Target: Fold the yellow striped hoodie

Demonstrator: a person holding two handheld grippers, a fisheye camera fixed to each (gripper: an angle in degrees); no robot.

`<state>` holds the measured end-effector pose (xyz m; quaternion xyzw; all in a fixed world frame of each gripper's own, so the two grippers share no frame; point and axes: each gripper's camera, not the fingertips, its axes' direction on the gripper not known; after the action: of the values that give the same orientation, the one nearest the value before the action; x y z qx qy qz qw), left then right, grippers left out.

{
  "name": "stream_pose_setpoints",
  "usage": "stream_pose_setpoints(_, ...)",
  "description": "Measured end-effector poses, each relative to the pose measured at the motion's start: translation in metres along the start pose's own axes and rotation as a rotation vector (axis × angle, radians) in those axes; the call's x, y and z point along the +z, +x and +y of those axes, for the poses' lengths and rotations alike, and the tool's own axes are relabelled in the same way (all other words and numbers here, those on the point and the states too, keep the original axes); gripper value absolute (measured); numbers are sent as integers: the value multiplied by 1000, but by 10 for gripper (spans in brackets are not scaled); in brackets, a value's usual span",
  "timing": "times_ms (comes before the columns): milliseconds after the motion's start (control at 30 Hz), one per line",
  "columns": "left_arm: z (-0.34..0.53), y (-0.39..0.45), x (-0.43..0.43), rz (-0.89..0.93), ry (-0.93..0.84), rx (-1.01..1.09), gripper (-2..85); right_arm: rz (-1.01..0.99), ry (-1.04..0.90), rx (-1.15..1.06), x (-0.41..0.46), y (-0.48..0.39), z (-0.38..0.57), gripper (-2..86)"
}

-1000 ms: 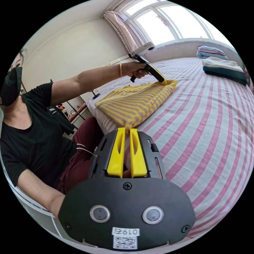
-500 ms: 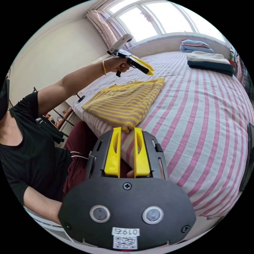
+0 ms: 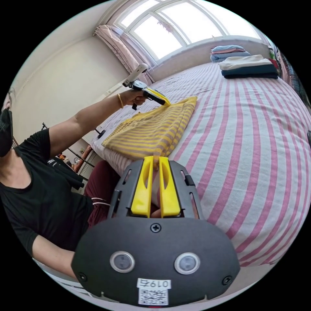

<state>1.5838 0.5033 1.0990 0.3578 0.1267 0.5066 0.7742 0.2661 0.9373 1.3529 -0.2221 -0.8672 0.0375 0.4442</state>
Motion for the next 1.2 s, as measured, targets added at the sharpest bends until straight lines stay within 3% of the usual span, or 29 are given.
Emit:
stream_pose_setpoints(133, 4, -16, -17, -102, 54, -96, 14, 4, 8, 13, -1, -1, 3, 12)
stream_pose_setpoints(300, 12, -24, -23, 74, 58, -66, 17, -24, 21, 48, 11, 2, 5, 18)
stream_pose_setpoints(567, 14, -14, -13, 46, -36, 20, 15, -40, 37, 60, 26, -4, 4, 23)
stream_pose_setpoints(933, 21, -18, -29, -103, -32, 31, 10, -37, 50, 58, 50, -25, 9, 16)
stream_pose_setpoints(1200, 32, -5, -31, -190, -69, 57, 39, -15, 37, 57, 72, -53, 13, 68)
